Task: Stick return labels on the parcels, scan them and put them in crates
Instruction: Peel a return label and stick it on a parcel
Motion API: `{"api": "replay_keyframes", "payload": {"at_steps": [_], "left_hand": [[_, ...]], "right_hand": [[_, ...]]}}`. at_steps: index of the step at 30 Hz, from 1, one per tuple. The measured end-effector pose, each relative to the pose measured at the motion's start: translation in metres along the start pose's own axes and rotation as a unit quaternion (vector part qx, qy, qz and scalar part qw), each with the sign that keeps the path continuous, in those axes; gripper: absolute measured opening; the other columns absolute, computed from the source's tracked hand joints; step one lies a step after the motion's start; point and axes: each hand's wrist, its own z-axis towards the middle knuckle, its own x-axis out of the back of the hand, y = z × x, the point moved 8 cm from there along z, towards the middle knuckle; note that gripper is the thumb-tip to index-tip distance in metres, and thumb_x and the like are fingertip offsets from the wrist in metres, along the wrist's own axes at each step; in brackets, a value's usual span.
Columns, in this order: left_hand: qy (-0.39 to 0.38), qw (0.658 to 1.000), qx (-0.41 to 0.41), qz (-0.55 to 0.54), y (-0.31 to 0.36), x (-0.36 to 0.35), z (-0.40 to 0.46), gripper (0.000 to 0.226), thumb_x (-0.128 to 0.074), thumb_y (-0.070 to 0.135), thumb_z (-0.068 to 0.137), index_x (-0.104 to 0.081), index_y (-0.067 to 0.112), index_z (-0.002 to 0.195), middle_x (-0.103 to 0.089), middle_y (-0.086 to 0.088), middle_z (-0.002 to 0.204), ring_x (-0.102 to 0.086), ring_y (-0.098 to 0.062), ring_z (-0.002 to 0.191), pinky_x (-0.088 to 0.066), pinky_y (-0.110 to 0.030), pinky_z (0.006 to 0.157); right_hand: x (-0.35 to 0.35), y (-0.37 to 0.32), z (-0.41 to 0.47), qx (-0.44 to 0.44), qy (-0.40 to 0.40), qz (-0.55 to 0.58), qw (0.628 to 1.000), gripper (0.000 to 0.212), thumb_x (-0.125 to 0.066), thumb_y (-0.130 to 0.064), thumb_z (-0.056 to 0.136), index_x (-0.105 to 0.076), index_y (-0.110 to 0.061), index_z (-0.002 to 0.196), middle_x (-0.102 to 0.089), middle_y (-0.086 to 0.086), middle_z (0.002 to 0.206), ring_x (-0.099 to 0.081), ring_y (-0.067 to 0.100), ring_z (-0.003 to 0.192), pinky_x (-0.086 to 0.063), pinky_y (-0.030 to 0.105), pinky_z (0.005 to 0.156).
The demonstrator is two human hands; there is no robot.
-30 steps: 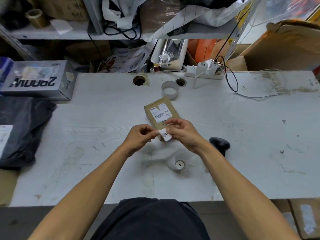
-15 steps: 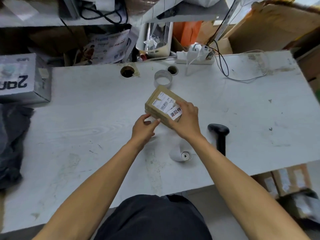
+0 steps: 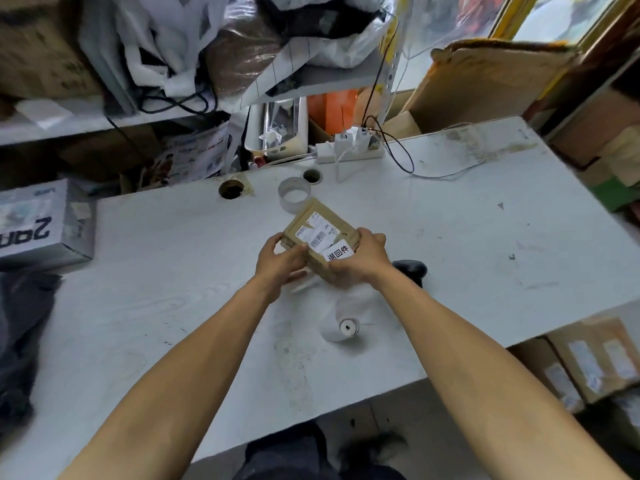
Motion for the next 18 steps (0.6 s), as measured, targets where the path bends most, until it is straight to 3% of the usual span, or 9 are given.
{"api": "replay_keyframes", "payload": {"at_steps": [2, 5, 9, 13, 15, 18], "left_hand": [[-0.009, 1.000, -0.018, -0.012, 0.009, -0.014, -0.011, 0.058, -0.079, 0.016, 0.088, -0.051, 0.026, 0.138, -0.072, -0.012, 0.119, -0.076, -0.030, 0.094, -0.062, -0.042, 0.083], [-0.034, 0.998, -0.057, 0.003, 0.026, -0.049, -0.032, 0.063, -0.076, 0.018, 0.090, -0.047, 0.029, 0.145, -0.074, -0.011, 0.115, -0.076, -0.029, 0.095, -0.060, -0.039, 0.085], [-0.073, 0.991, -0.109, 0.038, 0.042, -0.133, -0.061, 0.058, -0.067, 0.021, 0.095, -0.046, 0.031, 0.149, -0.076, -0.005, 0.112, -0.076, -0.018, 0.083, -0.054, -0.035, 0.087], [-0.124, 0.981, -0.130, 0.078, 0.033, -0.245, -0.098, 0.044, -0.063, 0.024, 0.099, -0.051, 0.024, 0.141, -0.073, -0.004, 0.108, -0.069, -0.019, 0.089, -0.049, -0.029, 0.076], [-0.163, 0.972, -0.132, 0.104, 0.016, -0.303, -0.116, 0.038, -0.065, 0.024, 0.098, -0.059, 0.013, 0.133, -0.073, -0.005, 0.106, -0.068, -0.020, 0.091, -0.049, -0.029, 0.076], [-0.239, 0.950, -0.130, 0.152, -0.022, -0.388, -0.147, 0.037, -0.067, 0.023, 0.097, -0.062, 0.008, 0.130, -0.073, -0.008, 0.110, -0.070, -0.023, 0.097, -0.054, -0.032, 0.079]], "right_hand": [[0.021, 0.009, -0.010, 0.013, 0.017, 0.045, 0.999, 0.085, -0.091, -0.025, 0.068, -0.041, -0.015, 0.136, -0.029, 0.000, 0.124, -0.052, 0.016, 0.108, -0.041, 0.020, 0.095], [0.072, 0.022, -0.027, 0.043, 0.088, 0.105, 0.990, 0.058, -0.082, -0.031, 0.080, -0.048, -0.020, 0.126, -0.034, 0.001, 0.127, -0.052, 0.010, 0.099, -0.041, 0.019, 0.090], [0.157, 0.058, -0.052, 0.063, 0.135, 0.162, 0.976, 0.037, -0.079, -0.045, 0.074, -0.053, -0.031, 0.097, -0.045, 0.001, 0.121, -0.064, 0.021, 0.100, -0.059, 0.042, 0.087], [0.236, 0.131, -0.093, 0.037, 0.160, 0.288, 0.944, 0.035, -0.084, -0.024, 0.081, -0.050, -0.018, 0.089, -0.058, 0.016, 0.123, -0.069, 0.034, 0.102, -0.063, 0.038, 0.067], [0.268, 0.177, -0.120, 0.021, 0.171, 0.335, 0.927, 0.035, -0.081, -0.017, 0.084, -0.046, -0.014, 0.087, -0.063, 0.026, 0.113, -0.073, 0.033, 0.092, -0.063, 0.039, 0.067], [0.307, 0.255, -0.168, -0.018, 0.211, 0.396, 0.894, 0.033, -0.078, -0.015, 0.088, -0.045, -0.014, 0.090, -0.064, 0.022, 0.112, -0.074, 0.027, 0.087, -0.062, 0.036, 0.068]]}}
